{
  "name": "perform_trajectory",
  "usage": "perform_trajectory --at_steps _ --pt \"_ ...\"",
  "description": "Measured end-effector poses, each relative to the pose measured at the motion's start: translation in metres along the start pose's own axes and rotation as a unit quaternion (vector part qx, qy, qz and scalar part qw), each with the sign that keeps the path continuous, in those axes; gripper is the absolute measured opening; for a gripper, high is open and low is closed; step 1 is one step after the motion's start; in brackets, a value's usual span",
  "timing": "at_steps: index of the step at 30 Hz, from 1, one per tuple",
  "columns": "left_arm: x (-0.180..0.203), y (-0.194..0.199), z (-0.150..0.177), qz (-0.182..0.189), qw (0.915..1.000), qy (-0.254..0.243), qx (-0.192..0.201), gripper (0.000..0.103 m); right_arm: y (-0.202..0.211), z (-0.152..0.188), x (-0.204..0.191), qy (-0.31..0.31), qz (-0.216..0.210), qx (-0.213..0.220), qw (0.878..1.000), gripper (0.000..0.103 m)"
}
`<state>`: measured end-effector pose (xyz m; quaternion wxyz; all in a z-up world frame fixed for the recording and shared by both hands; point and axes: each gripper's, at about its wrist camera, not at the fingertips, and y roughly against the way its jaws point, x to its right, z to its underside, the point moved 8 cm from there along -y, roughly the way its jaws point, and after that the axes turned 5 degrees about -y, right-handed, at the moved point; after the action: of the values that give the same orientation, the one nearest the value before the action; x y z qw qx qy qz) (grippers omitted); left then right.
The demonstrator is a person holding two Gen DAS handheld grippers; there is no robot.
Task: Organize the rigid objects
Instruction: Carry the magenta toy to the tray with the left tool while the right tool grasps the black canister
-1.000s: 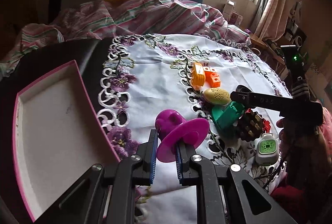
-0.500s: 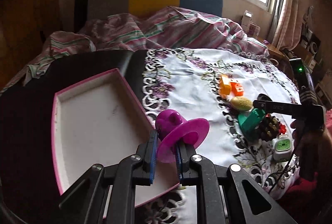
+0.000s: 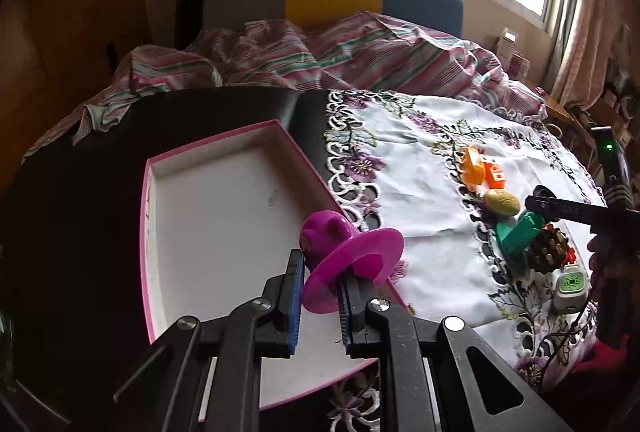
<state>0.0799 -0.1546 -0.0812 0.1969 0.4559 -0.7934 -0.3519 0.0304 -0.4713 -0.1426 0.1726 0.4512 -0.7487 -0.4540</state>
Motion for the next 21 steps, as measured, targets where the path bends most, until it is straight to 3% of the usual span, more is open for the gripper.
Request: perform_trajectory --at_steps 11,14,21 --pt "-0.028 -0.021 0.012 -0.011 0.9992 0.025 -0.028 0.016 0.003 -0.001 0.0 0.005 0.006 0.01 1.0 0.059" --pt "-0.052 -0.035 0.009 -0.013 0.9978 0.051 -0.04 0.016 0.006 -0.003 0.001 0.003 0.004 0.015 1.0 0.059" --pt "-0.113 -0.073 -0.018 -0.057 0.9943 0.077 -0.047 0.016 0.008 -0.005 0.0 0.004 0.004 0.021 1.0 0.059"
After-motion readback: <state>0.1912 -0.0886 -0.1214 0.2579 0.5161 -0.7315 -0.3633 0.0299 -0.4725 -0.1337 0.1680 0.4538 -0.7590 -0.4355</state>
